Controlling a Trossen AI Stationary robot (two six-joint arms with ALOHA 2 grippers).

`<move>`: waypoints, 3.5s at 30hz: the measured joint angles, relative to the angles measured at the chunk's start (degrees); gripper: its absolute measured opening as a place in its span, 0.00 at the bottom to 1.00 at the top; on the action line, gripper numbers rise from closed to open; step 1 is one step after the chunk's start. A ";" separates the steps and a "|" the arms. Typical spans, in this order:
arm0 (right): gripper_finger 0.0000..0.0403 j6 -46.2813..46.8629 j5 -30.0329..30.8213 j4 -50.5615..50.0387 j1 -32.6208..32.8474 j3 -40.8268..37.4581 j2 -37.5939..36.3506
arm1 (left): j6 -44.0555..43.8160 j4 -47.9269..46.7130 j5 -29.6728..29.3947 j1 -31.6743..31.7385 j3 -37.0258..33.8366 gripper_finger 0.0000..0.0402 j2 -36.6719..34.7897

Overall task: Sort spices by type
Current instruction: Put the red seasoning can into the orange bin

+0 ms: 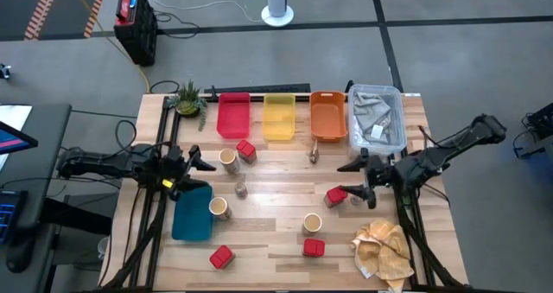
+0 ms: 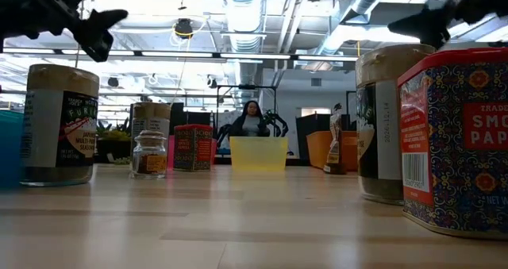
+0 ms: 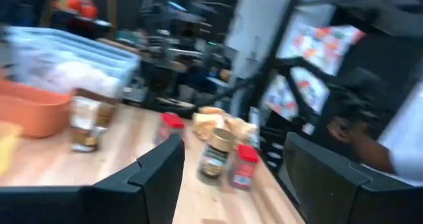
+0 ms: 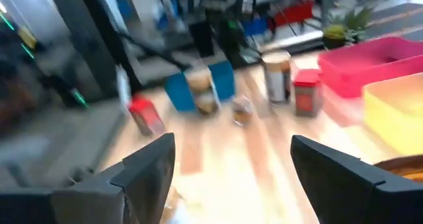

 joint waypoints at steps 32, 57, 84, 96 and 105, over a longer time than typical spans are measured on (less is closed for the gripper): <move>0.95 -1.03 -15.21 -56.37 -3.61 39.18 52.22 | 20.69 -3.52 -18.71 0.09 18.22 0.69 16.58; 0.58 -14.96 -18.05 -57.55 -11.89 41.44 57.47 | 26.91 -12.62 -28.48 0.52 19.65 0.69 29.04; 0.59 -43.20 -12.74 -63.71 -49.35 74.46 62.52 | 31.84 -6.18 -32.36 10.44 19.65 0.69 37.20; 0.59 -50.26 -7.44 -77.53 -60.58 88.44 77.38 | 36.14 -5.38 -21.20 23.40 19.65 0.69 37.22; 0.59 -52.52 -8.83 -76.53 -64.68 88.20 79.08 | 38.79 -4.65 -21.07 25.49 19.65 0.69 37.22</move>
